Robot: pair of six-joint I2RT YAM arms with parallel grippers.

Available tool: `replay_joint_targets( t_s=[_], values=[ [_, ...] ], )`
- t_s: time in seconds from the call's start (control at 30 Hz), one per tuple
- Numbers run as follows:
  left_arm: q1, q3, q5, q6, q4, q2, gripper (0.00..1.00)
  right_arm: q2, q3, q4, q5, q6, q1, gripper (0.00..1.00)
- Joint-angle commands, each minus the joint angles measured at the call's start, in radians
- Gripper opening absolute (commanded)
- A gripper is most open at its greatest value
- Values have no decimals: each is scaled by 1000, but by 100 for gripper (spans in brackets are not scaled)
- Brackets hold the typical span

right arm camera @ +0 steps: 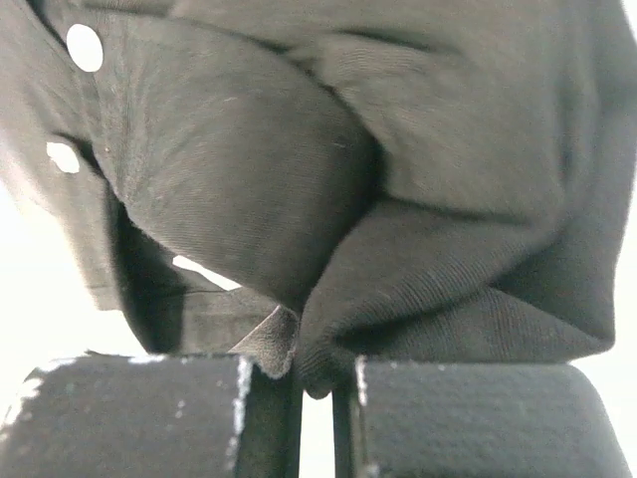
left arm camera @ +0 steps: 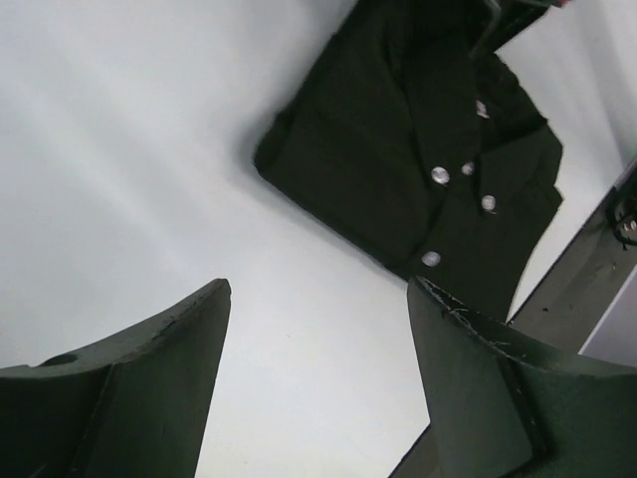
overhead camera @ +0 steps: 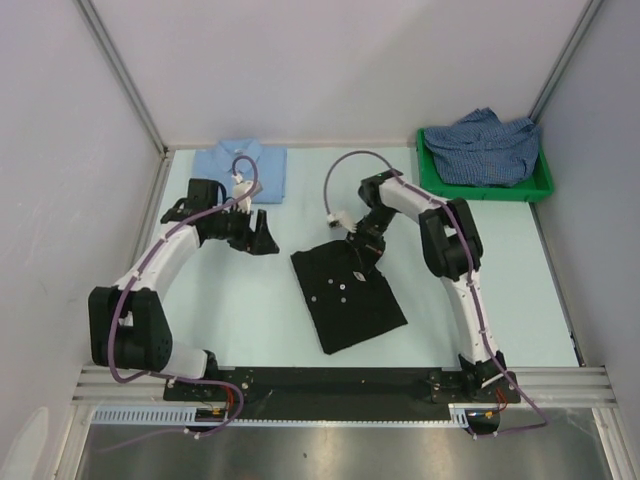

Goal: Fold and stack the long sleeve shirts
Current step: Fold the shirt

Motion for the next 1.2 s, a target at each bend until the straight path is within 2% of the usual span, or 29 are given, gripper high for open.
replay_joint_targets(
  t_s=[0.0,0.07,0.17,0.23,0.37,0.43,0.5,0.57,0.6,0.63,0.7,0.83,0.93,0.97,1.0,1.1,1.17],
  values=[
    [65,-90,-50,-59,66,-83,76,55,76,-214,278,-447,137,0],
    [133,-121,-42,-92,80,-111,76,70,102,-214,338,-516,183,0],
    [191,-169,7,-115,87,-111,74,49,96,-213,398,-703,226,0],
    [196,-194,-2,-116,100,-119,74,18,55,-213,418,-824,272,0],
    [198,-201,-1,-120,112,-107,74,38,122,-214,455,-882,339,0],
    [201,-204,5,-123,115,-84,73,69,186,-214,462,-885,365,6],
    [213,-210,22,-145,117,-65,72,107,315,-214,481,-833,379,10],
    [236,-215,82,-155,126,-36,70,110,390,-214,493,-776,389,24],
    [237,-214,97,-154,129,-28,70,86,431,-214,486,-720,384,31],
    [237,-209,114,-152,133,-21,70,67,435,-211,476,-690,376,49],
    [234,-195,183,-143,152,13,70,-9,412,-193,429,-602,344,66],
    [182,-131,225,-100,157,73,71,-139,309,-70,392,-440,281,68],
    [101,-63,189,-50,135,119,75,-193,263,-39,358,-299,219,67],
    [20,-48,176,-31,130,136,79,-200,262,-50,337,-265,202,67],
    [-6,-21,154,-28,120,168,81,-206,256,-56,314,-226,153,66],
    [-71,1,119,-103,144,249,81,-204,251,-102,188,-46,46,62],
    [-101,7,139,-157,167,284,74,-198,214,-120,44,68,-27,58]
  ],
)
